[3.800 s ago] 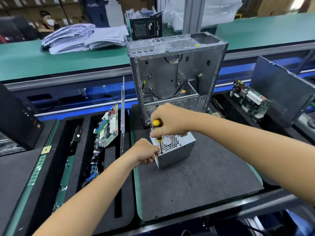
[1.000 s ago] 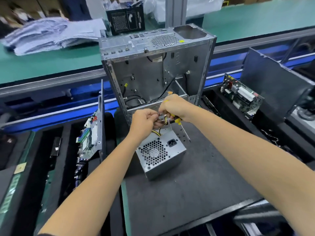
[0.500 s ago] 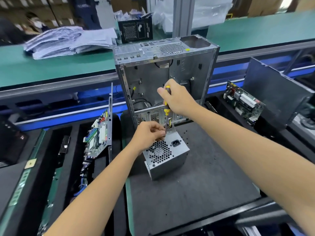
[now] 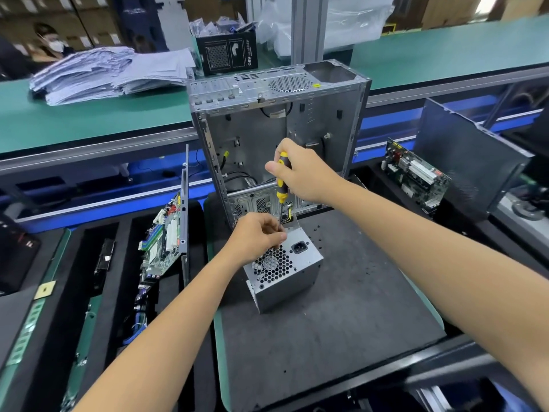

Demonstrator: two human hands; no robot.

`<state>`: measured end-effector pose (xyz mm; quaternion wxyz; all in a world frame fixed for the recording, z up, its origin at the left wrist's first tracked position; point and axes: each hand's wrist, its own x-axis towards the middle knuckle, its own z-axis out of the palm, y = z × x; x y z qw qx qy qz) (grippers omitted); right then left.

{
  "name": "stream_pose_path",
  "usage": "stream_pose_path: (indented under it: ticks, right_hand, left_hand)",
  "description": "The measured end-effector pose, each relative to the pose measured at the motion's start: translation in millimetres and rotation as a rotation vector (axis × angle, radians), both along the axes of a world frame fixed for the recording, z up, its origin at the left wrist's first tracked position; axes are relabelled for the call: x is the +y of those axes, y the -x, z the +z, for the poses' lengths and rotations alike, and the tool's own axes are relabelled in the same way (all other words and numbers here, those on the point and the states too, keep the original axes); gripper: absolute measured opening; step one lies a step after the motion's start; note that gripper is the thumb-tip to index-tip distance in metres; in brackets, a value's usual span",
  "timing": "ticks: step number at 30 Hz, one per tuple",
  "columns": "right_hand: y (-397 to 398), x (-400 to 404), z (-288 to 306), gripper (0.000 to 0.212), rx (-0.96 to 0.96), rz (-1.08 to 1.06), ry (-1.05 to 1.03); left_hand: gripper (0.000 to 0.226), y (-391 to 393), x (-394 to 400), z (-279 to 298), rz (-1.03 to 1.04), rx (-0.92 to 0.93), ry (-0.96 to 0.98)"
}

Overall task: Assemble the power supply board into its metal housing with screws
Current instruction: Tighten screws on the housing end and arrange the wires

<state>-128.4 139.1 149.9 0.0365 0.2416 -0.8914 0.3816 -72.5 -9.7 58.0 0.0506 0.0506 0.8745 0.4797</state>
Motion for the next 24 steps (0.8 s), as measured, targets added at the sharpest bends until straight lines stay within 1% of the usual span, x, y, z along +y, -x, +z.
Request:
stream_pose_path:
  ticks: [4,7,9,12,21,24]
  right_hand:
    - [-4.2,0.0,2.5,0.017,0.023,0.028,-0.02]
    - [-6.1,1.3,3.6,0.017,0.025,0.028,0.006]
    - [-6.6,2.5,3.7,0.017,0.023,0.022,0.02]
    - [-7.6,4.5,1.6,0.017,0.017,0.02,-0.017]
    - [-14.3,9.9,3.8,0.016,-0.04,0.064,-0.037]
    - [-16.6,12.4,6.1,0.017,-0.067,0.084,-0.086]
  left_hand:
    - [0.009,-0.1,2.1,4.8,-0.03,0.014,0.041]
    - [0.012,0.3,2.6,5.6,-0.058,0.032,0.068]
    - [0.01,0.7,2.1,4.8,-0.068,0.035,0.063]
    - [0.006,1.9,2.2,1.9,-0.096,0.013,0.056]
    - [0.017,5.0,2.3,-3.1,-0.166,-0.021,0.07]
    - [0.021,2.5,4.2,-5.9,-0.178,-0.021,0.092]
